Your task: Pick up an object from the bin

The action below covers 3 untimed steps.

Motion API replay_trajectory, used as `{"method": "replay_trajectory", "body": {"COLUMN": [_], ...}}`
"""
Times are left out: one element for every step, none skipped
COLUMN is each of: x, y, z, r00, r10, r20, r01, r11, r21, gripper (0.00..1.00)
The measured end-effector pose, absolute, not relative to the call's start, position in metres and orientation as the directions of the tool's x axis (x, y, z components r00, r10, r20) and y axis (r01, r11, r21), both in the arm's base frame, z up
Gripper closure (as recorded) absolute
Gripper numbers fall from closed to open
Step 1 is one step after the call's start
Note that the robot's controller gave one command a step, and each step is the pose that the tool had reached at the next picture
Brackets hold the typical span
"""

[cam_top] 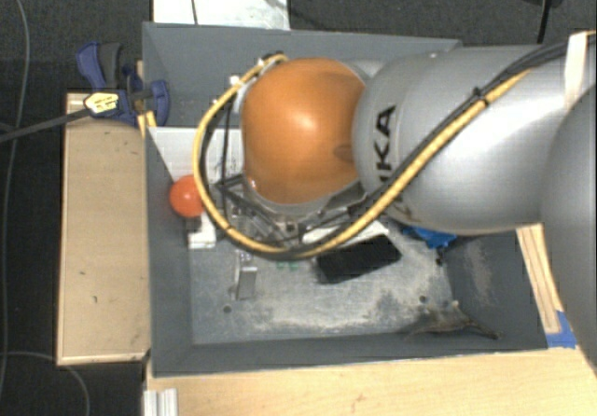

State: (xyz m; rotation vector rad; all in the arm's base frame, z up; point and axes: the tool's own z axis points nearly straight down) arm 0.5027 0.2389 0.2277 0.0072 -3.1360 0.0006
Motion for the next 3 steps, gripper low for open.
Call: {"method": "replay_trajectory", "body": {"x": [0.505,0.518,0.545], "y": [0.237,0.233,0.183], "z": [0.232,0.233,0.226], "r00": [-1.0,-0.999,-1.0], "r10": [0.002,0.053,0.013], "r20": [-0.002,0.001,-0.003], "r01": [0.002,0.053,0.013], "r11": [1.0,0.999,1.0], "r21": [0.002,0.002,0.002], "gripper": [0.0,0.0,1.0]}}
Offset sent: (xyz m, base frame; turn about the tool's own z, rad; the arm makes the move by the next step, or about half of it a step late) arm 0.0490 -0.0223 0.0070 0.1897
